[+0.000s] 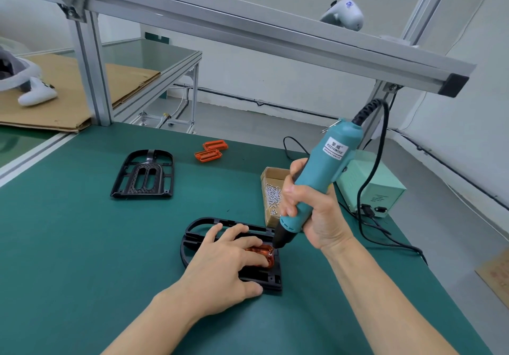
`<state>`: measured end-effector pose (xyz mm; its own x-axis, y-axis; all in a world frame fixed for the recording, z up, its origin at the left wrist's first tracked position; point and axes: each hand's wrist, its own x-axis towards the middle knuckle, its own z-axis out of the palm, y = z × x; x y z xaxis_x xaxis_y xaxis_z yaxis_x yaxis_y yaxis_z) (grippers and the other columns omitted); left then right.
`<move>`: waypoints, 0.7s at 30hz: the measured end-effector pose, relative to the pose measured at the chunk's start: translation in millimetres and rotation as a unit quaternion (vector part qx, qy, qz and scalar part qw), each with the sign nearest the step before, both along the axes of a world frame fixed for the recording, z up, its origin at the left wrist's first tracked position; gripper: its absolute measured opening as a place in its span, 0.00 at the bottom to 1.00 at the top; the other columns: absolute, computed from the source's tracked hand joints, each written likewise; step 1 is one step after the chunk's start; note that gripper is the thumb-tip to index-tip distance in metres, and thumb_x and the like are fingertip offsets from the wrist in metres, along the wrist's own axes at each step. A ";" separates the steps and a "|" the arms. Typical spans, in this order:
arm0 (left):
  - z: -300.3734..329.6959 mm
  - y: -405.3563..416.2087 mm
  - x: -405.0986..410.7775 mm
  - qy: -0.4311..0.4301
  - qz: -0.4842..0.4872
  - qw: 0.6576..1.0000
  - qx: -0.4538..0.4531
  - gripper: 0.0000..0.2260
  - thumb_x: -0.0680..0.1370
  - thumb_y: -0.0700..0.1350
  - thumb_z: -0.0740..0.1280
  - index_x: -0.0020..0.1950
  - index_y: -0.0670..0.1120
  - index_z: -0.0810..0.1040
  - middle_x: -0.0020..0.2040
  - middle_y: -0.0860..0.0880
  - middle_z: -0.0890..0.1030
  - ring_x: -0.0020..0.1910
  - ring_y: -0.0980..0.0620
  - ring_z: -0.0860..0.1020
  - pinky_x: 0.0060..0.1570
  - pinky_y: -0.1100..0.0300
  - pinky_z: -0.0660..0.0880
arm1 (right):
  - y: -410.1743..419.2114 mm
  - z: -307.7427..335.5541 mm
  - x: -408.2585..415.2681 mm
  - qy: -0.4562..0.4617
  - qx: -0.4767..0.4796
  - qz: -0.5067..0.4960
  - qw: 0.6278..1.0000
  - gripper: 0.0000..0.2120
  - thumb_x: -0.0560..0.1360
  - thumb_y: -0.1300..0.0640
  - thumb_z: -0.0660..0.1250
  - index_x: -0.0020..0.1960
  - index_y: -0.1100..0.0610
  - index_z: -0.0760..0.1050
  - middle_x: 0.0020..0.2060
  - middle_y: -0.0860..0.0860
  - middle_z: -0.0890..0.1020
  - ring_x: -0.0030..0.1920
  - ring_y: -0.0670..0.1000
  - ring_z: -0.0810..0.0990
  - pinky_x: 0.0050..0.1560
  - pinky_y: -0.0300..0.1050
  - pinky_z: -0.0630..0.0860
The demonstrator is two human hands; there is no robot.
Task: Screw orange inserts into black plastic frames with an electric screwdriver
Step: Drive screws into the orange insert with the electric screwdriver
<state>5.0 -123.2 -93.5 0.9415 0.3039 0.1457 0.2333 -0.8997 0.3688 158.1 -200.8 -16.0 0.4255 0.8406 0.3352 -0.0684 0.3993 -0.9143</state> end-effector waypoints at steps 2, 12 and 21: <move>0.7 0.1 -0.1 0.001 -0.001 1.000 -0.003 0.21 0.71 0.61 0.64 0.64 0.65 0.73 0.71 0.66 0.63 0.74 0.62 0.48 0.71 0.54 0.35 | -0.5 -1.4 3.6 0.034 0.007 -0.019 0.999 0.11 0.66 0.68 0.64 0.43 0.54 0.72 0.25 0.50 0.68 0.23 0.48 0.66 0.29 0.41 0.69; 1.7 -1.3 0.6 0.008 0.012 1.000 -0.022 0.20 0.71 0.61 0.65 0.63 0.65 0.74 0.70 0.67 0.64 0.73 0.63 0.48 0.72 0.54 0.36 | -3.0 36.1 22.3 0.071 0.090 -0.025 0.993 0.11 0.65 0.67 0.63 0.44 0.55 0.71 0.24 0.48 0.68 0.22 0.46 0.65 0.29 0.37 0.67; 16.1 -12.2 20.2 -0.038 0.021 0.997 -0.057 0.19 0.72 0.66 0.59 0.56 0.60 0.79 0.64 0.65 0.72 0.68 0.61 0.61 0.70 0.55 0.50 | -21.6 24.0 26.7 0.102 0.138 -0.191 0.966 0.10 0.67 0.67 0.63 0.41 0.52 0.71 0.26 0.49 0.67 0.24 0.48 0.66 0.30 0.39 0.68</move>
<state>25.1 -135.4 -77.3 0.9154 0.3611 0.1782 0.2371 -0.8411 0.4861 184.8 -222.4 8.0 0.7684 0.4991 0.4006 -0.0348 0.6576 -0.7526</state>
